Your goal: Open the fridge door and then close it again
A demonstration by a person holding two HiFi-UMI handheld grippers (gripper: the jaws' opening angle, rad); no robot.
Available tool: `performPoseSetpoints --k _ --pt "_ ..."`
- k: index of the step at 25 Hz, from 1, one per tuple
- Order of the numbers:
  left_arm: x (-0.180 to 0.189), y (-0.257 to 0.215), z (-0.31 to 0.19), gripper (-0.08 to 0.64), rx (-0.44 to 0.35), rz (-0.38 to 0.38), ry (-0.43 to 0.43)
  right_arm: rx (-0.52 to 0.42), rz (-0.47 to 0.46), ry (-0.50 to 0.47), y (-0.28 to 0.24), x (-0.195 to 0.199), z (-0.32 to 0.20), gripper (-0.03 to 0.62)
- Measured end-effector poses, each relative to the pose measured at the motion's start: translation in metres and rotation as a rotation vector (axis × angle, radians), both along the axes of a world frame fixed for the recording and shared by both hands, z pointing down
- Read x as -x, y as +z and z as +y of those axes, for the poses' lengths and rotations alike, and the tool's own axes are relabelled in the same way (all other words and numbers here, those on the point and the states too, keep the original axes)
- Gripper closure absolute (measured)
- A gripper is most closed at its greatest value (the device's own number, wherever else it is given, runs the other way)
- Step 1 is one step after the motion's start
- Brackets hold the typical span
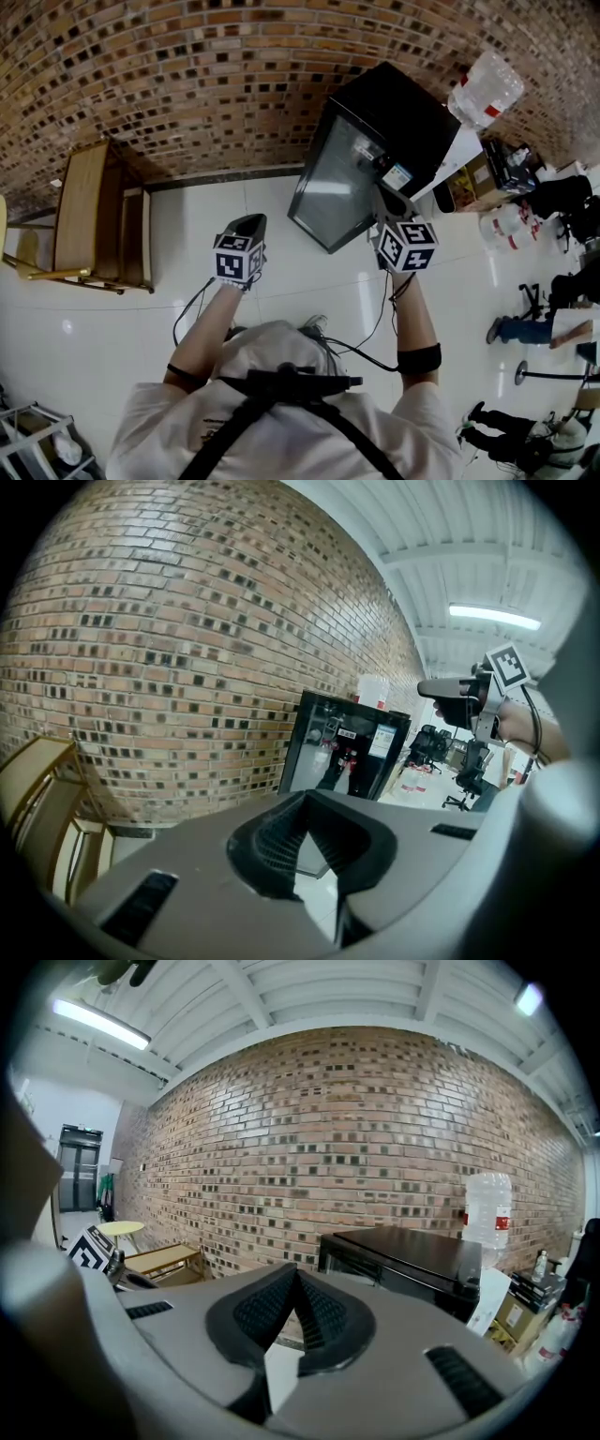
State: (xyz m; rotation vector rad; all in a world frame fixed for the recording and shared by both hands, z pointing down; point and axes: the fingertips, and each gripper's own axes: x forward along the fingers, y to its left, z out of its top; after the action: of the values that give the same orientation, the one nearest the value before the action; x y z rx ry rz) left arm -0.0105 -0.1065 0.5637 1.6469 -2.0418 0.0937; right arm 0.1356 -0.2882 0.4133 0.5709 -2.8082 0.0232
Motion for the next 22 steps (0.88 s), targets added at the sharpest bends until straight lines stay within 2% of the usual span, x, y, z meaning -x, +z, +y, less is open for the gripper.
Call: performPoseSetpoints --k 22 --pt "-0.015 0.004 0.011 0.56 0.003 -0.001 0.052 0.009 -0.025 0.042 -0.001 -0.014 0.022 0.592"
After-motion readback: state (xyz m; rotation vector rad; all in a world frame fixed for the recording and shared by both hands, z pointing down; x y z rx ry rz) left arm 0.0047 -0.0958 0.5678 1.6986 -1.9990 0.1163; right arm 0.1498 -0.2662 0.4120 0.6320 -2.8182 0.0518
